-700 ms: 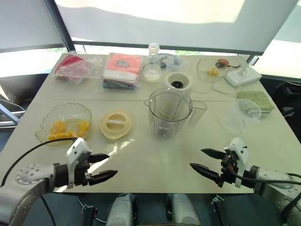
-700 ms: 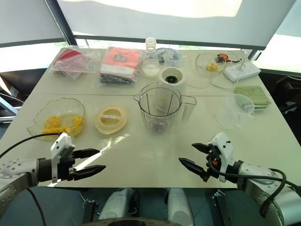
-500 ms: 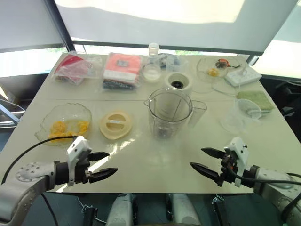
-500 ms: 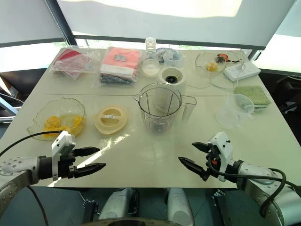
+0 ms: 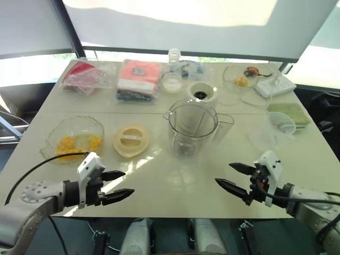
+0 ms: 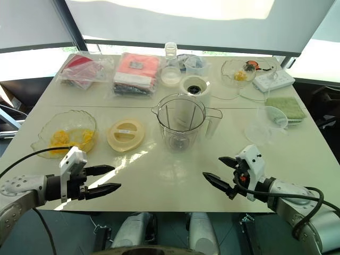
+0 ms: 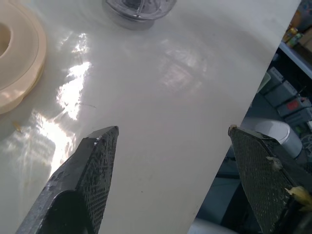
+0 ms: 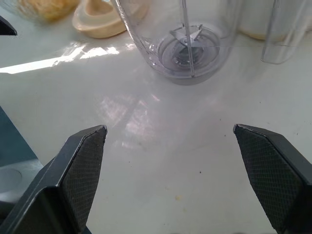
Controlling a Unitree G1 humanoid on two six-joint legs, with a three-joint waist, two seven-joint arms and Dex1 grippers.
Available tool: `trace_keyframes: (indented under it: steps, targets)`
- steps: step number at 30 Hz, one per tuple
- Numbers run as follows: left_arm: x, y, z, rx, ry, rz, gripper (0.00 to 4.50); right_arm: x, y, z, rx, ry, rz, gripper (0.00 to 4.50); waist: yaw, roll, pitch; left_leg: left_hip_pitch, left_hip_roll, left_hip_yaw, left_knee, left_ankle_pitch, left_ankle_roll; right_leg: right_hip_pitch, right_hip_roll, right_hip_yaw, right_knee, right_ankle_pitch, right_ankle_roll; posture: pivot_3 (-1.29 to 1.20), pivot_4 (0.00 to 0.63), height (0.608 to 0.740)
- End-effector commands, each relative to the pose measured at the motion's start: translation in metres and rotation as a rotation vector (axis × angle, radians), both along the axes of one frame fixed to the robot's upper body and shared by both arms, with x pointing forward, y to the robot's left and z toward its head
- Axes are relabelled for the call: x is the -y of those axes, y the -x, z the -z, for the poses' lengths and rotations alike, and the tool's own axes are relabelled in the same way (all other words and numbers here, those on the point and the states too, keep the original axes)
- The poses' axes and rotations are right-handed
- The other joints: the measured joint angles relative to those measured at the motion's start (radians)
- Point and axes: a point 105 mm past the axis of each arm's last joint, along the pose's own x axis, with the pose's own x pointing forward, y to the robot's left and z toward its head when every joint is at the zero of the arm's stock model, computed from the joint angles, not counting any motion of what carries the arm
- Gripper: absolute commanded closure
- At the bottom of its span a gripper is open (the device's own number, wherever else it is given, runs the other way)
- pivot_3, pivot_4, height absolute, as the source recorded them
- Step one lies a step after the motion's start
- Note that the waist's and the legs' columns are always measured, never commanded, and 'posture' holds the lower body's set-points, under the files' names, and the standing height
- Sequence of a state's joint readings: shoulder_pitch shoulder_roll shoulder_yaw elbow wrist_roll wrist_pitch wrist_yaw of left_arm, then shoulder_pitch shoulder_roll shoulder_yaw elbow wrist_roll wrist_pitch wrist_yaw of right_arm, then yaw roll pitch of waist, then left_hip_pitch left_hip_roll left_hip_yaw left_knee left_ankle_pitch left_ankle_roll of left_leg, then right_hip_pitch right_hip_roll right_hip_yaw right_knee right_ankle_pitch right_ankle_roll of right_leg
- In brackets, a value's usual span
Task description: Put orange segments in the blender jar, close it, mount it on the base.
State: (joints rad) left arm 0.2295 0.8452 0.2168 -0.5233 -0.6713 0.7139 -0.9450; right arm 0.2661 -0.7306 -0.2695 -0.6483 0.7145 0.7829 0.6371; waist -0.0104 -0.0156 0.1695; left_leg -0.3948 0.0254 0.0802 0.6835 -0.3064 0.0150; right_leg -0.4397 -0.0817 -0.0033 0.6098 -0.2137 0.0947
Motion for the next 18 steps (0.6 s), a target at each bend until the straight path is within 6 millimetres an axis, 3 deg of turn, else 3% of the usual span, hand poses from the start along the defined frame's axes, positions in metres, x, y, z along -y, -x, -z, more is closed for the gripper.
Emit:
trace_keyframes:
  steps: [1,13,18]
  targets:
    - [0.0,-0.006,-0.011,0.054,-0.007,0.019,0.75,-0.001,-0.002,-0.022,0.072,0.021,-0.02,0.11,0.0,0.0,0.0,0.0,0.0,0.0,0.0,0.0,0.0,0.0,0.0,0.0,0.0,0.0,0.0,0.0,0.15,0.74]
    - [-0.005,-0.022,-0.021,0.093,-0.013,-0.02,0.75,0.007,0.006,-0.053,0.114,0.087,-0.083,0.11,0.0,0.0,0.0,0.0,0.0,0.0,0.0,0.0,0.0,0.001,0.0,0.0,0.0,0.0,0.0,0.0,0.15,0.74]
    - [-0.045,-0.04,-0.063,0.162,-0.051,-0.141,0.75,0.028,0.017,-0.116,0.17,0.013,-0.107,0.11,0.002,-0.003,0.002,0.001,0.0,-0.001,0.001,0.0,0.0,0.001,0.001,0.0,0.001,0.0,0.0,0.0,0.15,0.74]
